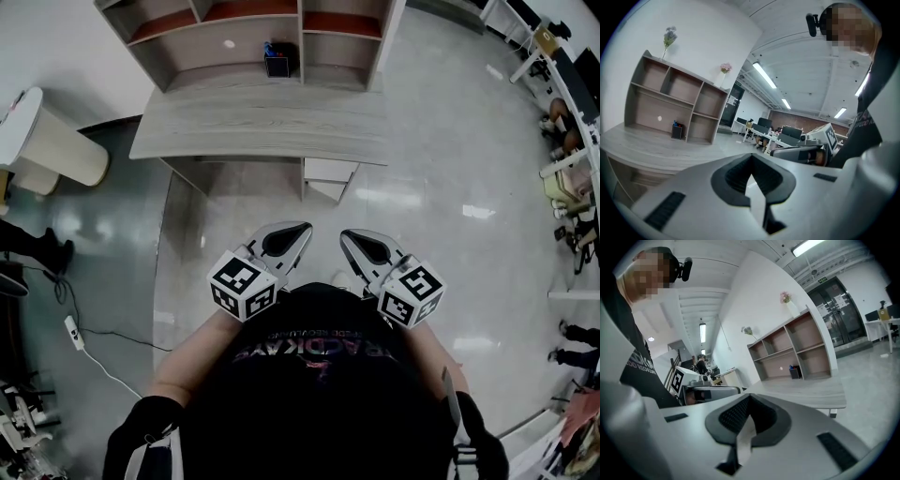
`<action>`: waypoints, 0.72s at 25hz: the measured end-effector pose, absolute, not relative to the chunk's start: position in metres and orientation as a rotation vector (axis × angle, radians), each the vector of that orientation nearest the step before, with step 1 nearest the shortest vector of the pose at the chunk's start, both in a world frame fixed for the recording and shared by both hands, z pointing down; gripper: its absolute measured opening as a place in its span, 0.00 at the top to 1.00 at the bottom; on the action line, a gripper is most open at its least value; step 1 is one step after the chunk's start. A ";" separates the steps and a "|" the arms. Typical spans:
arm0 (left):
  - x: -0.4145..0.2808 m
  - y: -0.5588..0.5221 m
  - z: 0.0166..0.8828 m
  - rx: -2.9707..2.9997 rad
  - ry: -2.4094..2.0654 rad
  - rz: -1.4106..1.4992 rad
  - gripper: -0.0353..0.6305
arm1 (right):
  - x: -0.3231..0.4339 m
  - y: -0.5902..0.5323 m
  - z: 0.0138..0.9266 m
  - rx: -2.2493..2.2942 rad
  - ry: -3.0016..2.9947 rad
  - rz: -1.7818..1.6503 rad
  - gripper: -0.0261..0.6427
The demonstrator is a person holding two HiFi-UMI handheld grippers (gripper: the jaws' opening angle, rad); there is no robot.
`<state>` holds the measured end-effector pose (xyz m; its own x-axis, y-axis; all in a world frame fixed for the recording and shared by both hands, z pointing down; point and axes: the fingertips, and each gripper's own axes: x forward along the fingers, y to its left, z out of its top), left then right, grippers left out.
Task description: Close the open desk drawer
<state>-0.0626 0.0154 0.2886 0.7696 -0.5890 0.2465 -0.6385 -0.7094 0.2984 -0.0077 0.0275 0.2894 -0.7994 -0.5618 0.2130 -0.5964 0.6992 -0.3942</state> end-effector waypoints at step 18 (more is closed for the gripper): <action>-0.055 0.015 0.296 2.600 -0.888 0.221 0.93 | -0.008 0.026 0.296 0.948 -2.825 0.744 0.94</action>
<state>-0.0547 0.0152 0.2963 0.7877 -0.5554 0.2666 -0.6156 -0.7267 0.3048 -0.0084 0.0264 0.2959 -0.8072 -0.5502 0.2139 -0.5842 0.6924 -0.4235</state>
